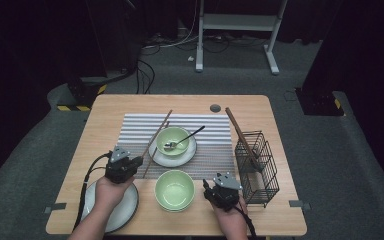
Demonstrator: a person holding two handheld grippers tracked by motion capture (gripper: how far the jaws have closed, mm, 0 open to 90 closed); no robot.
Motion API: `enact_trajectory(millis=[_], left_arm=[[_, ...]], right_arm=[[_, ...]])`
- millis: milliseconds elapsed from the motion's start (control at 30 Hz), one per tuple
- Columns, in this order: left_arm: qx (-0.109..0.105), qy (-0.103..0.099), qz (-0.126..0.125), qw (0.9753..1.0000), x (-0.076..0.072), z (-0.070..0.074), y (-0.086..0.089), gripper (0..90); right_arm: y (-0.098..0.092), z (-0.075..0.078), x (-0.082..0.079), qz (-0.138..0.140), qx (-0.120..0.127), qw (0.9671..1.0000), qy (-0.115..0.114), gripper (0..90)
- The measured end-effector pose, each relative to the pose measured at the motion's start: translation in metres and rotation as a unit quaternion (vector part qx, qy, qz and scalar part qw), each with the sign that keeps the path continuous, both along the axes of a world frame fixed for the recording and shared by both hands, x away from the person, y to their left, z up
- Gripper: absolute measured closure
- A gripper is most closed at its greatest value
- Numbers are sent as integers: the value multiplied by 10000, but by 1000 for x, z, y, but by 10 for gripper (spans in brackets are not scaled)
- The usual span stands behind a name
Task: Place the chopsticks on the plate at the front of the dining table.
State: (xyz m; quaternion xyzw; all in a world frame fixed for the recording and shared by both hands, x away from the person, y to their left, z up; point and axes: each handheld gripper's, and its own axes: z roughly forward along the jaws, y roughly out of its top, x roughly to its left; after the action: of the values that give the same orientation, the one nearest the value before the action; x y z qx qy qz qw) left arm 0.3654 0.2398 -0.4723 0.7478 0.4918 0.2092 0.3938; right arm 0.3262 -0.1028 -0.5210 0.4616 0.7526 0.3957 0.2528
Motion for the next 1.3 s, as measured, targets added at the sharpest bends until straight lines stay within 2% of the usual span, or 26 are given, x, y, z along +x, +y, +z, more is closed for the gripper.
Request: enact_trajectory(millis=[267,700,1167,1300], left_arm=[[140,226,62,9996,9,-8,0,847],[408,541,153,9976,16,-20,1,847],[720,627,171,9953,16,-18,-2,845],[752,661,185,9948,15,-16,-2,845]], right_arm=[[0,0,0,31,-22,10000,2,426],[1,0,0,32,-30,10000,-7,428],[1,0,0,47,-53,10000,-31,430],[1,0,-1,48,-46,10000,-34,431]])
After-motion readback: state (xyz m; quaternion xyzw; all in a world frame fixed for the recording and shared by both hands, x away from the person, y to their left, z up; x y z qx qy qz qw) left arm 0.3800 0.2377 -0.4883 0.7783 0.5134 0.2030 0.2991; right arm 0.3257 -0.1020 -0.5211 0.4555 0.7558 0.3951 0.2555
